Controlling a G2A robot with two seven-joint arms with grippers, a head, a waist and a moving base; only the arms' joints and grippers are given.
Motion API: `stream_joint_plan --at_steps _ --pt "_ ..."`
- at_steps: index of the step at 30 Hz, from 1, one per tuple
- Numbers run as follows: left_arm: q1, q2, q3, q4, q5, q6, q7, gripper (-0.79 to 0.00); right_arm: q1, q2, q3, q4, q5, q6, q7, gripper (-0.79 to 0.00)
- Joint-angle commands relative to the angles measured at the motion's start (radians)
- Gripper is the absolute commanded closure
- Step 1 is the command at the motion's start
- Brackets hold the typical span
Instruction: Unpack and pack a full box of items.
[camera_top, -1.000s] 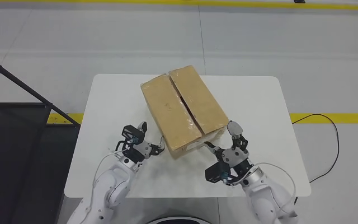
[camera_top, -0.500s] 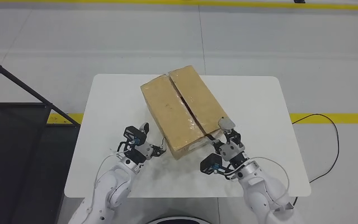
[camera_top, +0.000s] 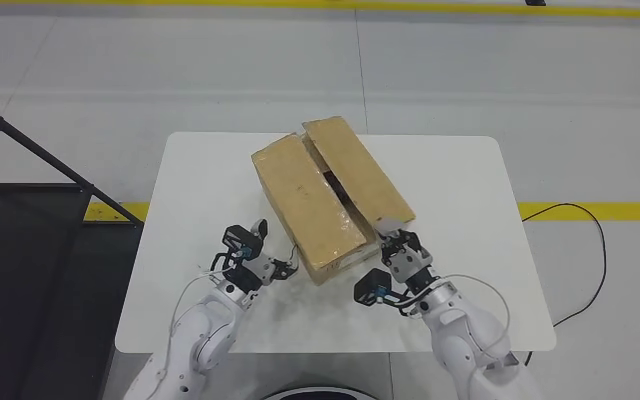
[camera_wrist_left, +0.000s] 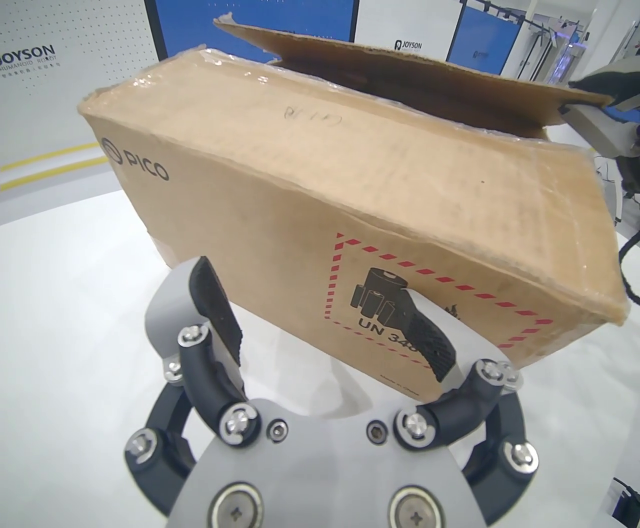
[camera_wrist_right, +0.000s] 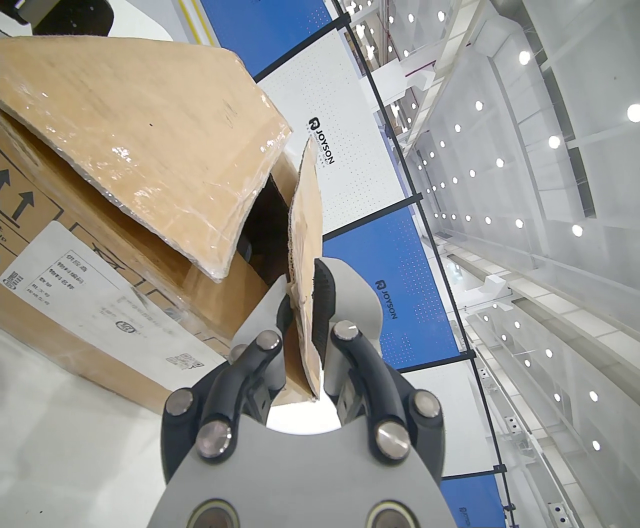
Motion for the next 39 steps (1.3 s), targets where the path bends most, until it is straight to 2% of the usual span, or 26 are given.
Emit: stream_joint_plan --at_steps 1,9,12,17,23,24,25,26,27,30,39 --pt "0.003 0.001 -0.006 -0.001 -0.001 -0.001 0.003 -0.785 0.002 0.0 0.001 0.003 0.002 -0.004 -0.002 0.0" --pt "0.024 0.006 -0.083 0.004 -0.044 0.013 0.027 -0.785 -0.013 0.004 0.026 -0.007 0.01 -0.015 -0.049 0.0" --pt "0.036 0.011 -0.122 0.001 -0.058 -0.008 0.033 -0.785 -0.027 0.007 0.041 -0.016 0.008 -0.017 -0.071 0.0" --pt "0.064 0.023 -0.162 -0.007 -0.023 -0.104 0.053 -0.785 -0.045 0.013 0.063 -0.028 0.008 -0.035 -0.124 0.0" --pt "0.092 0.033 -0.167 -0.01 0.048 -0.21 0.085 -0.785 -0.059 0.018 0.074 -0.039 0.003 -0.048 -0.169 0.0" --pt "0.093 0.034 -0.165 -0.01 0.054 -0.212 0.087 -0.785 -0.06 0.019 0.074 -0.039 0.003 -0.046 -0.172 -0.32" --pt "0.093 0.034 -0.161 -0.008 0.059 -0.21 0.089 -0.785 -0.062 0.019 0.074 -0.041 0.006 -0.045 -0.175 -0.591" --pt "0.092 0.033 -0.153 -0.007 0.064 -0.203 0.089 -0.785 -0.064 0.019 0.073 -0.044 0.011 -0.044 -0.181 -0.757" --pt "0.09 0.032 -0.148 -0.006 0.065 -0.199 0.088 -0.785 -0.065 0.019 0.074 -0.046 0.013 -0.044 -0.186 -0.785" --pt "0.079 0.03 -0.126 -0.001 0.071 -0.184 0.078 -0.785 -0.079 0.021 0.079 -0.06 0.024 -0.038 -0.212 -0.785" --pt "0.044 0.026 -0.066 0.018 0.084 -0.212 0.063 -0.785 -0.167 0.031 0.145 -0.118 0.114 -0.003 -0.339 -0.785"
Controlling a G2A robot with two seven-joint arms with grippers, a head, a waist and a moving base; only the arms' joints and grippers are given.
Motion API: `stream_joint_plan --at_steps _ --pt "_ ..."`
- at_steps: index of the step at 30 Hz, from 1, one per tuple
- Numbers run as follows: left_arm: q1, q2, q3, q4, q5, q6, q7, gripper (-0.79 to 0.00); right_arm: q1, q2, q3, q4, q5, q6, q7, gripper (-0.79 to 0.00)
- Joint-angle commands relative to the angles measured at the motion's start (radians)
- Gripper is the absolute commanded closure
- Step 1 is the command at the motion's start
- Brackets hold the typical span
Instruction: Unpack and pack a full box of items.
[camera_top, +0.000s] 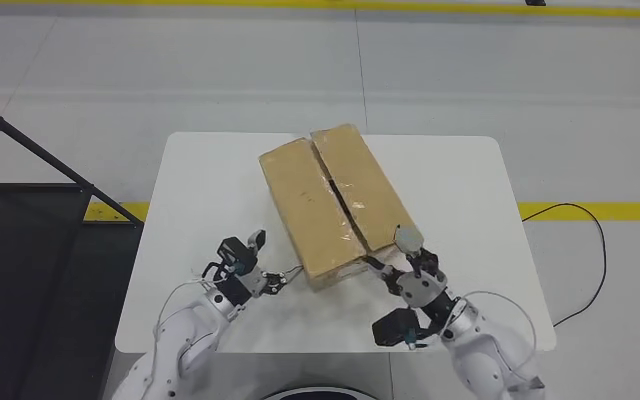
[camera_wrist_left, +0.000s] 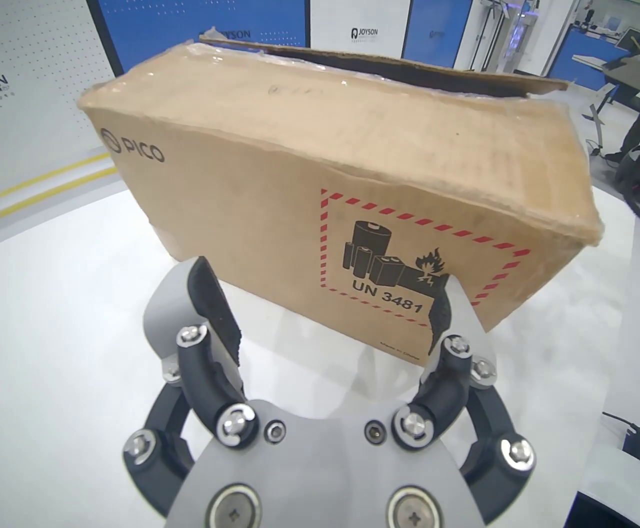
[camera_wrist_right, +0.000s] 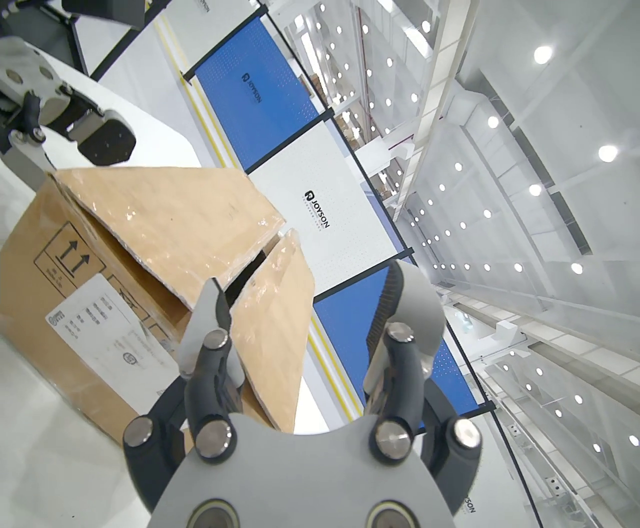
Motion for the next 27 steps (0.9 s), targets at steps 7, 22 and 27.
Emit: stream_joint_plan --at_steps 7,22,27 --pt "-0.026 -0.003 0.051 0.005 0.014 -0.02 -0.01 -0.785 -0.065 0.002 0.087 -0.023 0.325 -0.094 -0.021 -0.785" --pt "-0.075 -0.01 0.147 0.016 0.043 -0.049 -0.035 -0.785 -0.086 -0.004 0.13 -0.031 0.472 -0.071 0.085 -0.785" --pt "-0.086 -0.012 0.167 0.017 0.043 -0.047 -0.028 -0.785 -0.097 -0.009 0.149 -0.039 0.733 -0.145 0.241 -0.785"
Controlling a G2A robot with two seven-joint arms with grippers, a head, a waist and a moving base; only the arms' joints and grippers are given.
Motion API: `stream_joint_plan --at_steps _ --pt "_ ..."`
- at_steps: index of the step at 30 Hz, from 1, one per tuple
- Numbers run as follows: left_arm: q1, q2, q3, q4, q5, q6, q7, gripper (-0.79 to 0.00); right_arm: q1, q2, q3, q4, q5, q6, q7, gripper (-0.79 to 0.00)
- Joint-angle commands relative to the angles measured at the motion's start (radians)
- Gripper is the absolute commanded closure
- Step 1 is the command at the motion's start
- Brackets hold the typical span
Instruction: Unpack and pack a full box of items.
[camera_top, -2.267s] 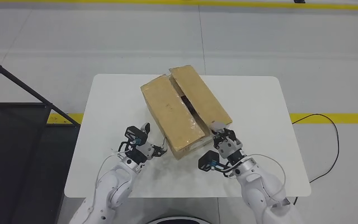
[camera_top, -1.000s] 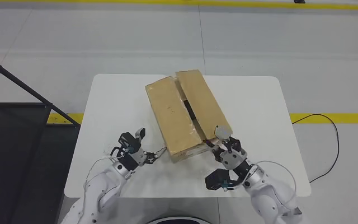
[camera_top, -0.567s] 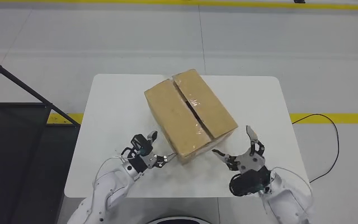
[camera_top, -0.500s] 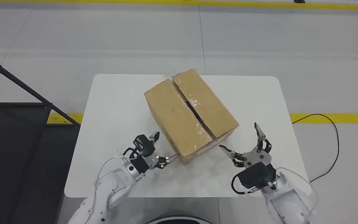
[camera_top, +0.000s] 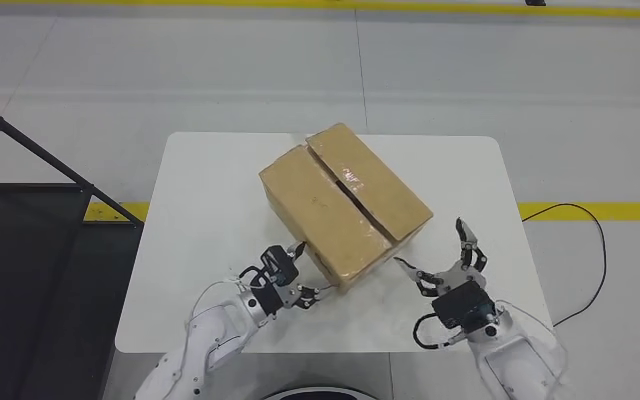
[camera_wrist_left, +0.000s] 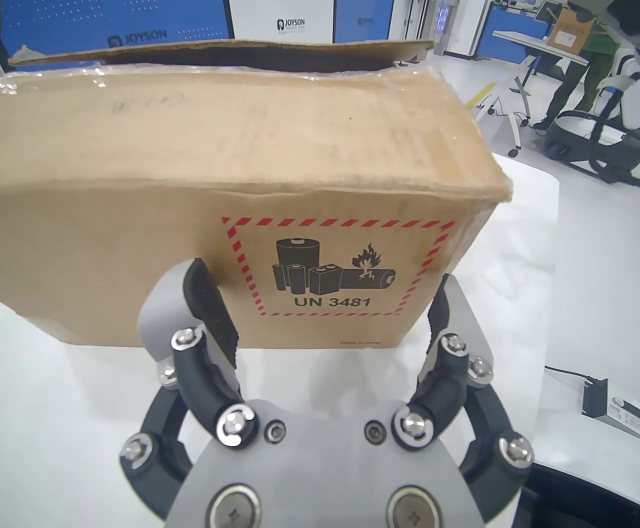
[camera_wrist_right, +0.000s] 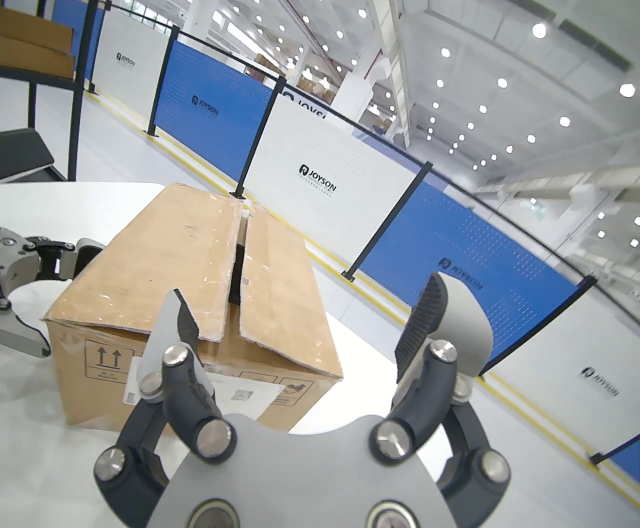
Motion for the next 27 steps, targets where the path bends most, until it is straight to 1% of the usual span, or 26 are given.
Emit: stream_joint_plan --at_steps 1,7,10,13,15,17,19,20,21,23,27 --pt "-0.003 -0.001 0.007 0.002 -0.001 0.007 0.006 -0.785 0.004 0.0 0.021 -0.005 0.18 -0.075 0.123 -0.785" --pt "-0.005 0.0 0.016 0.006 0.018 0.007 0.03 -0.785 0.004 0.0 0.021 -0.005 0.18 -0.075 0.123 -0.785" --pt "0.01 0.008 -0.007 0.009 0.03 -0.044 0.066 -0.785 0.004 0.0 0.021 -0.005 0.18 -0.075 0.123 -0.785" --pt "0.022 0.019 -0.03 0.017 0.017 -0.154 0.107 -0.785 0.005 0.0 0.021 -0.001 0.191 -0.07 0.127 -0.785" --pt "0.02 0.026 -0.039 0.019 0.022 -0.22 0.12 -0.785 0.013 -0.004 0.021 0.015 0.277 -0.06 0.158 -0.785" --pt "0.012 0.03 -0.036 0.021 0.036 -0.273 0.132 -0.785 0.031 -0.006 0.031 0.035 0.414 -0.083 0.216 -0.785" --pt "0.002 0.031 -0.028 0.025 0.044 -0.293 0.137 -0.785 0.04 -0.005 0.041 0.049 0.508 -0.113 0.267 -0.785" --pt "-0.008 0.031 -0.017 0.03 0.047 -0.301 0.139 -0.785 0.048 -0.004 0.05 0.058 0.591 -0.143 0.321 -0.785" --pt "-0.013 0.031 -0.012 0.034 0.047 -0.303 0.141 -0.785 0.052 -0.003 0.053 0.062 0.633 -0.162 0.352 -0.785" --pt "-0.035 0.027 0.01 0.049 0.048 -0.299 0.143 -0.785 0.068 0.0 0.07 0.078 0.797 -0.209 0.441 -0.785" --pt "-0.072 0.023 0.043 0.076 0.04 -0.312 0.147 -0.785 0.068 0.0 0.07 0.078 0.797 -0.209 0.441 -0.785"
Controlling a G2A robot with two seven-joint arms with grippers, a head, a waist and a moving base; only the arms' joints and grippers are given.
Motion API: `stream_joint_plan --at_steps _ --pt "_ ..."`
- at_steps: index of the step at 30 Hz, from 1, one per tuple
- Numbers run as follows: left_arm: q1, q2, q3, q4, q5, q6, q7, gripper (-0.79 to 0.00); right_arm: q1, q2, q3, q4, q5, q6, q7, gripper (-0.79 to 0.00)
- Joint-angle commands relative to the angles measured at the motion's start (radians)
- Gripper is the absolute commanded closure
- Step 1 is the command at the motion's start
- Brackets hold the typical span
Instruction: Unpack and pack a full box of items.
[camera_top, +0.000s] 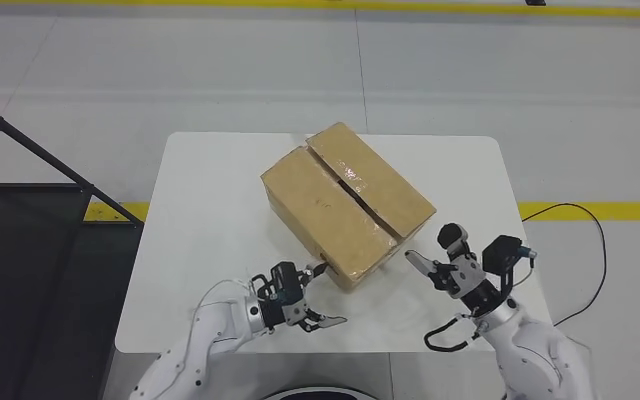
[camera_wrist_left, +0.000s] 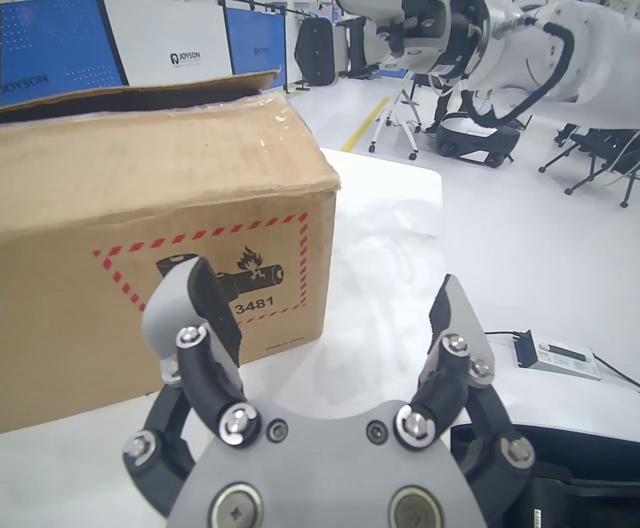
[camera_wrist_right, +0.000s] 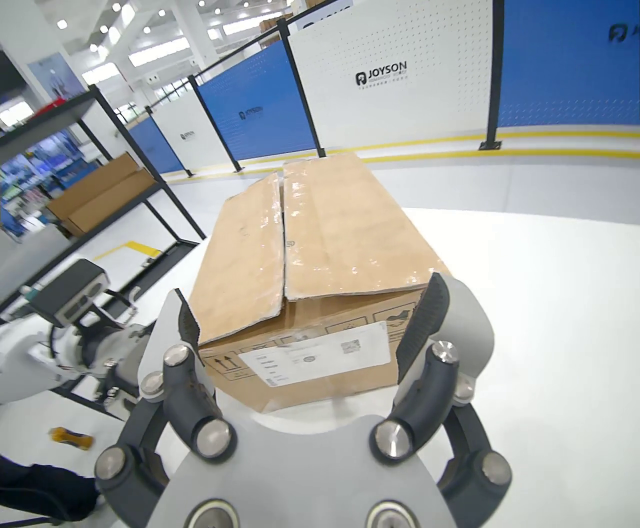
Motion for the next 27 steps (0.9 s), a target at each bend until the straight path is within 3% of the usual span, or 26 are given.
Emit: stream_joint_plan --at_steps 1,11,21,24,27 --pt "-0.018 -0.002 0.015 0.013 -0.003 -0.007 -0.001 -0.785 -0.001 0.0 -0.001 -0.001 -0.063 0.002 -0.009 -0.785" --pt "-0.096 -0.016 0.098 0.055 -0.02 -0.008 -0.016 -0.785 -0.001 0.0 -0.001 0.001 -0.048 0.009 -0.006 -0.785" --pt "-0.149 -0.03 0.17 0.067 -0.024 0.003 -0.015 -0.785 0.041 0.014 0.077 0.062 0.338 -0.032 0.213 -0.785" --pt "-0.136 -0.025 0.153 0.048 -0.005 0.028 0.006 -0.785 0.053 0.017 0.092 0.072 0.338 -0.025 0.229 -0.785" --pt "-0.077 -0.006 0.079 -0.01 0.009 0.041 0.041 -0.785 0.059 0.019 0.095 0.079 0.317 -0.028 0.22 -0.785"
